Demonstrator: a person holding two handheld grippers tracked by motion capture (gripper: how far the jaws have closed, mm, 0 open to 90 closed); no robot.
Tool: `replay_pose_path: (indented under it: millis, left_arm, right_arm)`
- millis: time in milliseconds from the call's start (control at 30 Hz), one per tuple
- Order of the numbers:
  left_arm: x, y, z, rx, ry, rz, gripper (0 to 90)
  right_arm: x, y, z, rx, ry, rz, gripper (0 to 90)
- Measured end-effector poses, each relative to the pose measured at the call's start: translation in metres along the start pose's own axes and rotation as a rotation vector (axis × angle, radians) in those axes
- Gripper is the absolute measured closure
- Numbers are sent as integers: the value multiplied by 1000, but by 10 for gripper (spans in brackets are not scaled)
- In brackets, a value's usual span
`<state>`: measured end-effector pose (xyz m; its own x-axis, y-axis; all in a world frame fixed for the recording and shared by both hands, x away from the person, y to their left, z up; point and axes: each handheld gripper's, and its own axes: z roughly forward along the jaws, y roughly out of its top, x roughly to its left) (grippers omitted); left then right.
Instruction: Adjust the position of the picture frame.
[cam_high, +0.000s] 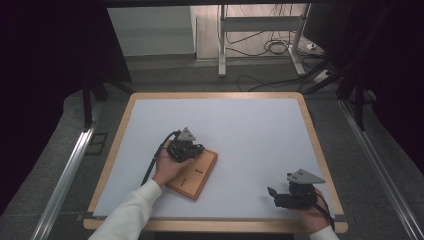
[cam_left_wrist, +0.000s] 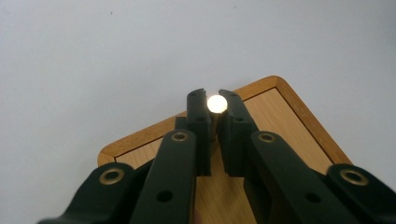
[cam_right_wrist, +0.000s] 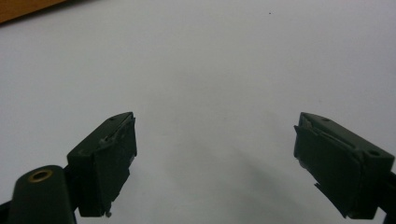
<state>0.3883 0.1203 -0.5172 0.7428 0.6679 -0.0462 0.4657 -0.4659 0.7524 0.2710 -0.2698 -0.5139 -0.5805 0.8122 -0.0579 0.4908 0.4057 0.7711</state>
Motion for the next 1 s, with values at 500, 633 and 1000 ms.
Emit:
replay_pose_path:
  millis: [500, 633, 1000]
  left_arm:
    - [9, -23, -35, -23, 16, -5, 335]
    - [13, -29, -47, -22, 0, -19, 320]
    - [17, -64, -77, 36, 18, -49, 534]
  right_arm:
    - [-1, -1, 0, 6, -7, 0, 133]
    - [0, 0, 1, 8, -6, -4, 133]
    - [0, 0, 4, 17, -18, 1, 134]
